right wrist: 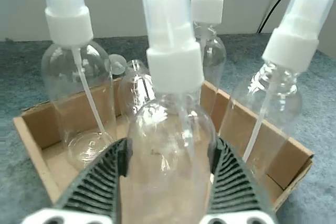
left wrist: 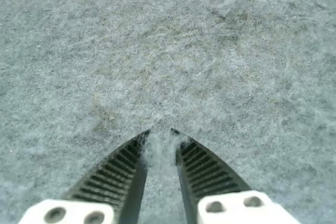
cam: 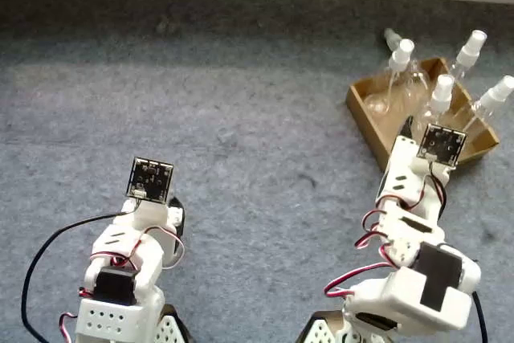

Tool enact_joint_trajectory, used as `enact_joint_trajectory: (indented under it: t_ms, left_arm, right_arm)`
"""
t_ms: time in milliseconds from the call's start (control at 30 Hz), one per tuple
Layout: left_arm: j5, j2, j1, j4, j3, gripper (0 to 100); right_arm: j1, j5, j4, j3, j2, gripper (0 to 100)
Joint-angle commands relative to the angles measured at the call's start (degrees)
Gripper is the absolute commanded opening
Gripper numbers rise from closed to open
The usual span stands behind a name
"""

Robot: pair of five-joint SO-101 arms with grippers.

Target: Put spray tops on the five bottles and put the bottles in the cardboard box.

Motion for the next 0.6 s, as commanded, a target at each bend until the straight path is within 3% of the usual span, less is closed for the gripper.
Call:
enact_joint_trajectory:
  t_ms: [0,233,433,567]
  left_arm:
    - [-0.5,-0.5,1.2,-1.2,1.3,1]
    - [-0.6,-0.5,0.9,-1.4,1.3,1]
    - [-0.6,-0.5,0.9,-1.5,1.3,1]
    - [-0.6,-0.5,0.9,-1.5,1.3,1]
  right_arm:
    - [1.0,1.3,-1.8,-6.0,3.3,2.4]
    - [0.5,1.3,-1.8,-10.5,8.6,2.7]
    - [0.1,1.4,-1.8,-10.4,8.7,12.5]
    - [0.1,1.4,-1.7,-10.2,8.7,13.4]
